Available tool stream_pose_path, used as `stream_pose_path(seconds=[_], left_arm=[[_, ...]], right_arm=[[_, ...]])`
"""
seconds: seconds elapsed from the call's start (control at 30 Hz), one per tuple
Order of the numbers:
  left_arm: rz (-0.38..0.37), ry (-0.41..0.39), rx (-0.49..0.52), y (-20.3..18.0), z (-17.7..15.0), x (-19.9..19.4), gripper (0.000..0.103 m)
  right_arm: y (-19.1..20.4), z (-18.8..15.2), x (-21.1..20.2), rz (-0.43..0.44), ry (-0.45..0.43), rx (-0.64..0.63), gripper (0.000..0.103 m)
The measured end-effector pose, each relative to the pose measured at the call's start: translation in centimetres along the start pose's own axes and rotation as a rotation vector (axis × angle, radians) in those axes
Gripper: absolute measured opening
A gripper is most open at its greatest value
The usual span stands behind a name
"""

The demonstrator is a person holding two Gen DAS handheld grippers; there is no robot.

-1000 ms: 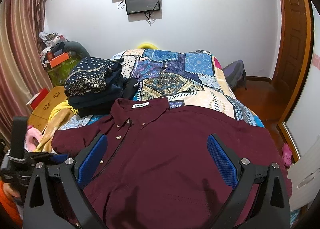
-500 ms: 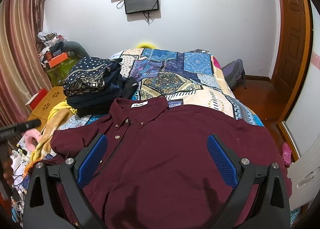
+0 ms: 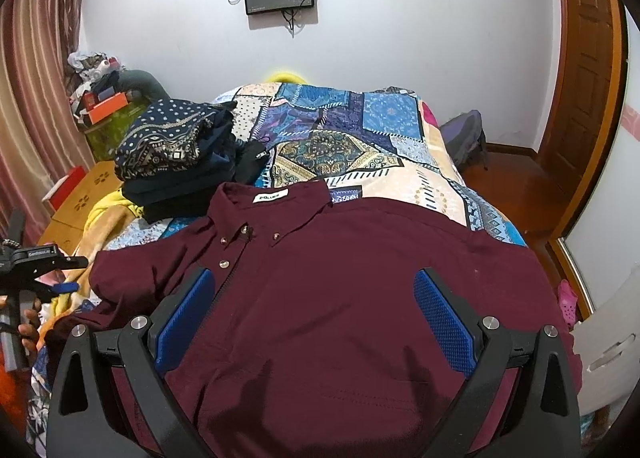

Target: Fold large clothes

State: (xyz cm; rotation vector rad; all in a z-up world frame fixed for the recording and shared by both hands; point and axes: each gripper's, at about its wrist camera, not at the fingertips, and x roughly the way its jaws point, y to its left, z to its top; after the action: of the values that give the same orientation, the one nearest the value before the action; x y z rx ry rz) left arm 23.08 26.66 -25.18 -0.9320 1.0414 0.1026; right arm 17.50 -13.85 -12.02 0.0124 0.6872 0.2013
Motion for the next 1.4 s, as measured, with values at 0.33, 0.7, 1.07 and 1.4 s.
stream_pose_path(seconds=[0.33, 0.7, 1.07, 1.4], left_arm=[[-0.018, 0.088, -0.166, 2.2, 0.9, 5.4, 0.071], [0.176, -0.115, 0.23, -5.8, 0.2, 3.1, 0.004], [-0.01, -0.342, 0.661, -22.7, -4.6, -4.9, 0.003], [-0.211, -0.24, 0.876, -33.2, -10.9, -2.5, 0.003]], right_arm=[[-0.7, 0.0, 0.5, -0.013, 0.015, 0.01, 0.099], [-2.4, -0.1, 0.3, 0.002, 0.01, 0.079, 0.099], [-3.5, 1.5, -2.5, 0.024, -0.091, 0.082, 0.099], [-6.2, 2.3, -5.6, -0.065, -0.183, 0.059, 0.099]])
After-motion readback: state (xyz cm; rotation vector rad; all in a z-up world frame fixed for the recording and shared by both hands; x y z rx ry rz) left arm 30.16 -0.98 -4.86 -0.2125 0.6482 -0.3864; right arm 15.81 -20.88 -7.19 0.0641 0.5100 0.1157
